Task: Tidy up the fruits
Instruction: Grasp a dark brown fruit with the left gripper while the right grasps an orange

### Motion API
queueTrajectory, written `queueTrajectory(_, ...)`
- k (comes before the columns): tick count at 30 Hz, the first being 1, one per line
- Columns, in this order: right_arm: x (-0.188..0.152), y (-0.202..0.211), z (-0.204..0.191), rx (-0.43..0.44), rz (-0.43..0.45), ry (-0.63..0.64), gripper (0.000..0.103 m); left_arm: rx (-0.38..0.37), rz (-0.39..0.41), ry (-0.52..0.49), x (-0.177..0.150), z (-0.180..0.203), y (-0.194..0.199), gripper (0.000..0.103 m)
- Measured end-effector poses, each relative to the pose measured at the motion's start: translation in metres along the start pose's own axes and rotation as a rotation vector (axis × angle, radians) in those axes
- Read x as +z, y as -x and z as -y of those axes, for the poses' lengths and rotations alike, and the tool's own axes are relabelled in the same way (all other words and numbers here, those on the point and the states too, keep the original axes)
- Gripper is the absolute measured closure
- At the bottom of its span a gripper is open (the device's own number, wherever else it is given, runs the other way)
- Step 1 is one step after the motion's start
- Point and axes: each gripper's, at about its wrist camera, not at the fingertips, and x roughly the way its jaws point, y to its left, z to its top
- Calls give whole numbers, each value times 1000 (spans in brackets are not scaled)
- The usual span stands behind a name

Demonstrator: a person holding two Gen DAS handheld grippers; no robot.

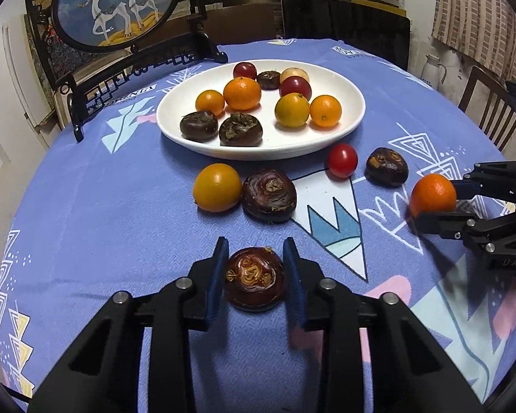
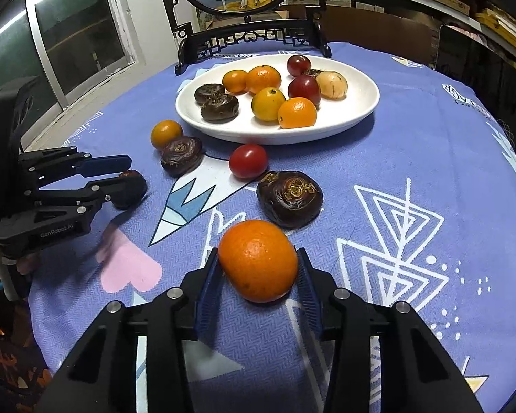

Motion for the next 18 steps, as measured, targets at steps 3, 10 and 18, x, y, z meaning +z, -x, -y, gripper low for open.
queueTrajectory(3, -1, 1, 0, -3, 2, -3, 60, 0, 15, -8, -1, 1, 4, 81)
queueTrajectory(10, -3, 5, 0, -6, 11, -4, 61, -6, 24, -19, 2, 1, 10, 92)
queueTrajectory(18, 0, 8, -1, 22, 24, 9, 61, -14, 66, -23, 10, -5, 22, 97)
